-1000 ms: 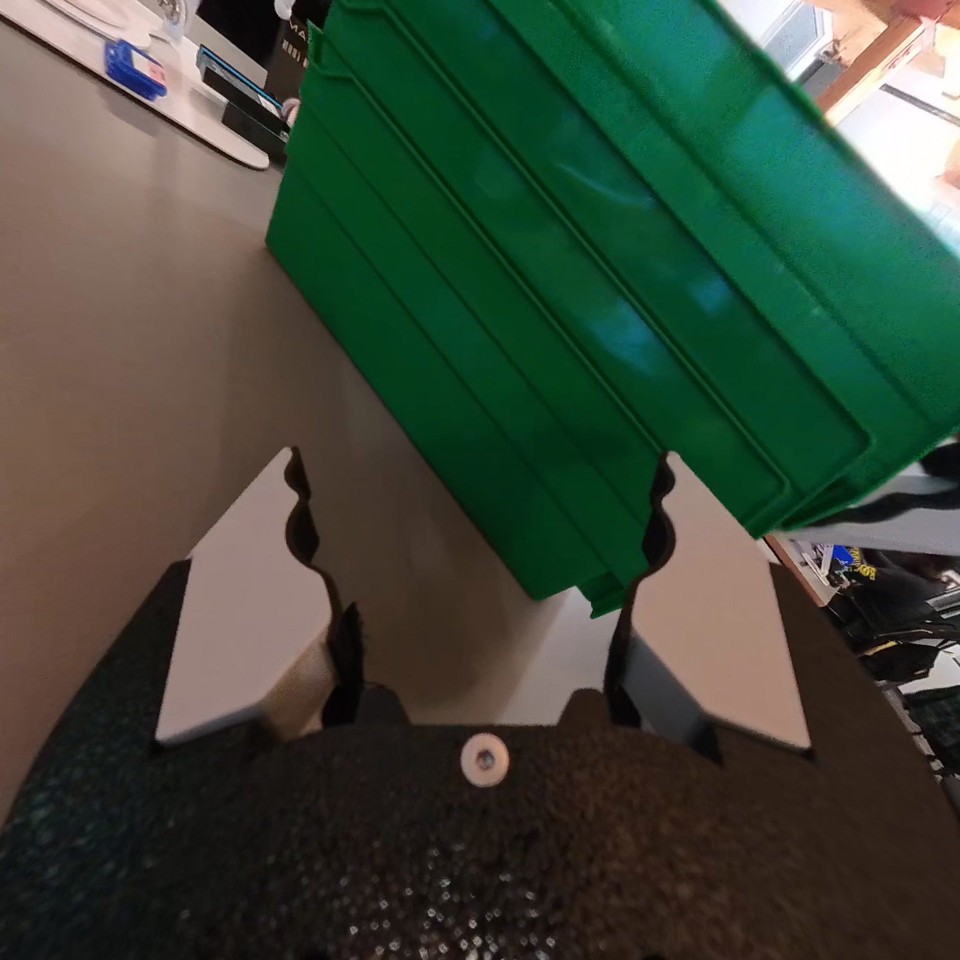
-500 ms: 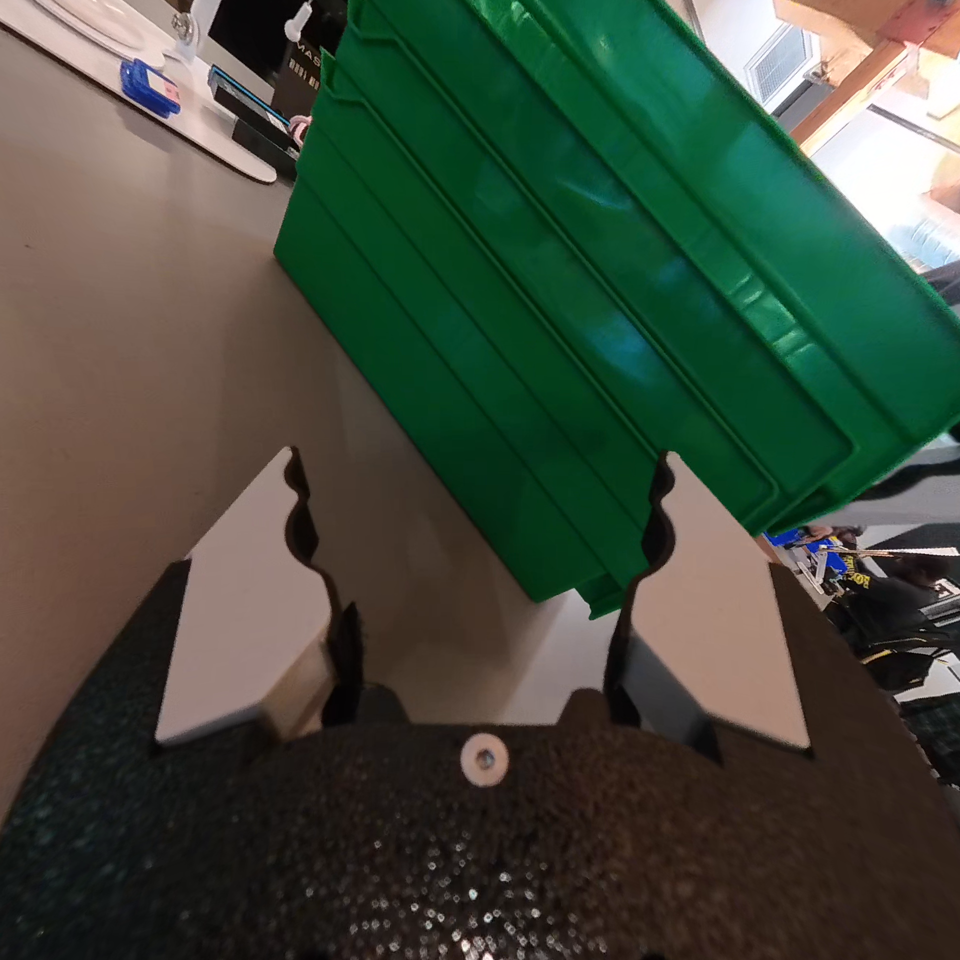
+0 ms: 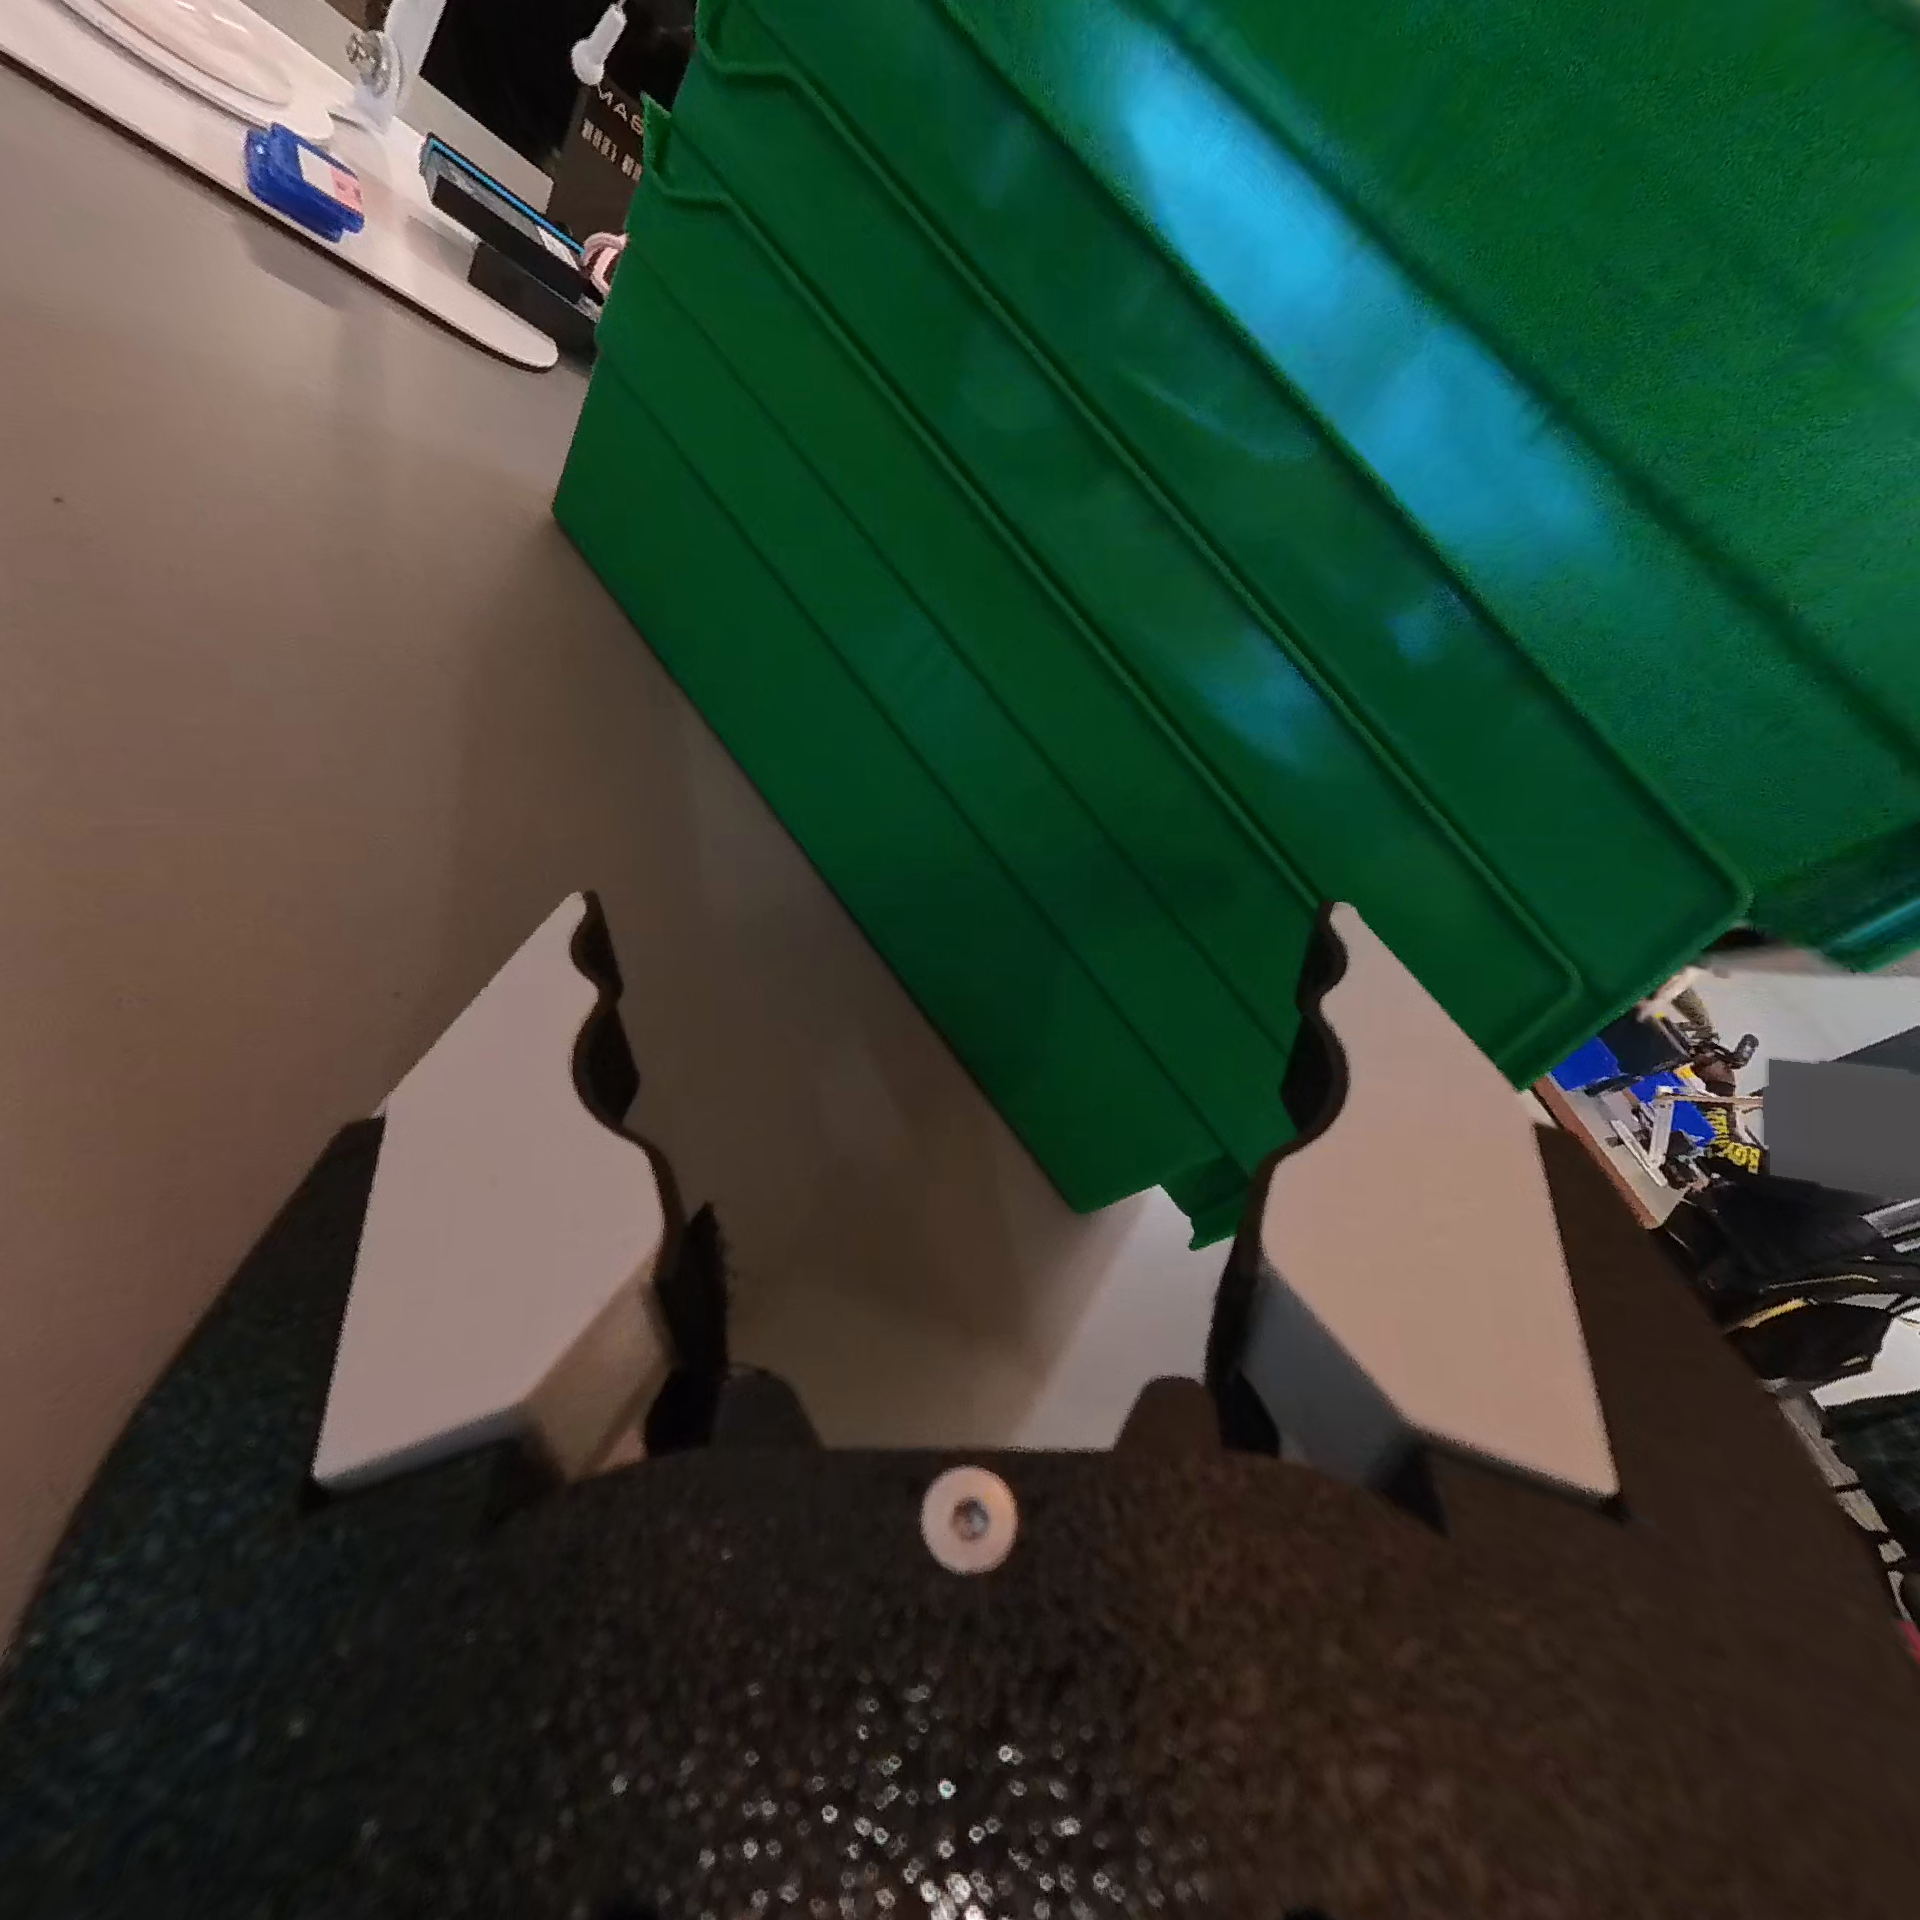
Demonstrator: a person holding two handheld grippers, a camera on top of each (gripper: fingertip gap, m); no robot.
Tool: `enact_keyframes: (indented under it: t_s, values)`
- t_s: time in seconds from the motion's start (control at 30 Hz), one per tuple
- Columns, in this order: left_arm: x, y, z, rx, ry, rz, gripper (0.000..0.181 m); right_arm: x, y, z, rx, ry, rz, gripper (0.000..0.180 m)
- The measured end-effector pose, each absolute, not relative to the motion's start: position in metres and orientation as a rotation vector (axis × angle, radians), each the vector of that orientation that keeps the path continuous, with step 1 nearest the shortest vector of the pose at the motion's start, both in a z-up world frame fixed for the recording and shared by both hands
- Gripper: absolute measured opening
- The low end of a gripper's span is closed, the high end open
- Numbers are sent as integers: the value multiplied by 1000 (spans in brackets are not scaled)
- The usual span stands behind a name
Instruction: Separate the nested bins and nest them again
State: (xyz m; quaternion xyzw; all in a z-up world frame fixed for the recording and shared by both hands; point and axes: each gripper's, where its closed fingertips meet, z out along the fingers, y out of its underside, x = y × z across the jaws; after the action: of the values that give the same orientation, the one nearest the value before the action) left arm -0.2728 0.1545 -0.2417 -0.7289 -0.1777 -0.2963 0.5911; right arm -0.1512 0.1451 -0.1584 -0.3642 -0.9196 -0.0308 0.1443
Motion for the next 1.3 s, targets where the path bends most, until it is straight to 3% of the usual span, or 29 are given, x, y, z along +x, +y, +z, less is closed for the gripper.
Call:
enact_keyframes:
  t_s: [0.03, 0.23, 0.43, 0.83, 1.3]
  values:
    - [-273, 155, -242, -1697, -413, -690, 127, -150, 145, -149, -1030, -2623, -81, 21]
    - [-276, 152, -240, -1685, -412, -663, 127, -99, 149, -92, -1023, -2459, -5, 21]
    - [-276, 149, -234, -1649, -435, -646, 129, 17, 206, -87, -1213, -2303, -186, 21]
    - [-298, 137, -205, -1486, -452, -358, 128, 287, 326, -197, -1693, -2228, -387, 21]
    - [-321, 109, -197, -1494, -493, -219, 129, 375, 365, -287, -1798, -2342, -356, 21]
